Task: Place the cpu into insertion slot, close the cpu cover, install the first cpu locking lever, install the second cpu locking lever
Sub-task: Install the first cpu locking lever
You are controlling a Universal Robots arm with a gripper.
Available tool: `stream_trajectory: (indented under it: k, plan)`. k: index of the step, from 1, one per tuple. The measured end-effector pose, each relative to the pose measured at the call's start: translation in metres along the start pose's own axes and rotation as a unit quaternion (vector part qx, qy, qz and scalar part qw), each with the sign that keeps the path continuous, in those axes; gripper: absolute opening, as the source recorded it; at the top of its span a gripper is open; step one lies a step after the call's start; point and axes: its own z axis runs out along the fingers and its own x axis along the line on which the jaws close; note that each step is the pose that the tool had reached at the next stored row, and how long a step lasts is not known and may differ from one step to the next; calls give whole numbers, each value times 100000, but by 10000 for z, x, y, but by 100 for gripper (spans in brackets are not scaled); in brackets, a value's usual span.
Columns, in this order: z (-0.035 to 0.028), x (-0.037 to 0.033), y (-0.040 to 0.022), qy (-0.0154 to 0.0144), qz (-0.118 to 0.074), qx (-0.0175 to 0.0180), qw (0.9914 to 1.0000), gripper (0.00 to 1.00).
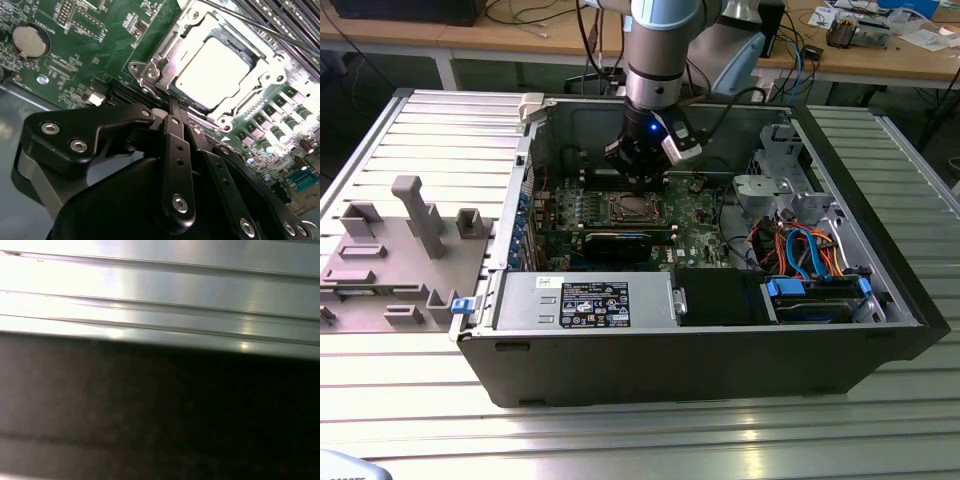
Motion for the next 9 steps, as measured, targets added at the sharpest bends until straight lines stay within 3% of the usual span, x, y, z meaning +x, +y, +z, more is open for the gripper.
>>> stream_trajectory:
  k: [1, 3, 6, 9]
  plan:
    - [1, -10, -1, 38, 0, -52, 100000, 11]
    - [3, -30, -2, -4, -29, -631, 99998, 11]
    - [-18, -30, 0, -48, -23, -746, 99997, 11]
    - [-129, -26, 1, -8, -25, -686, 99998, 11]
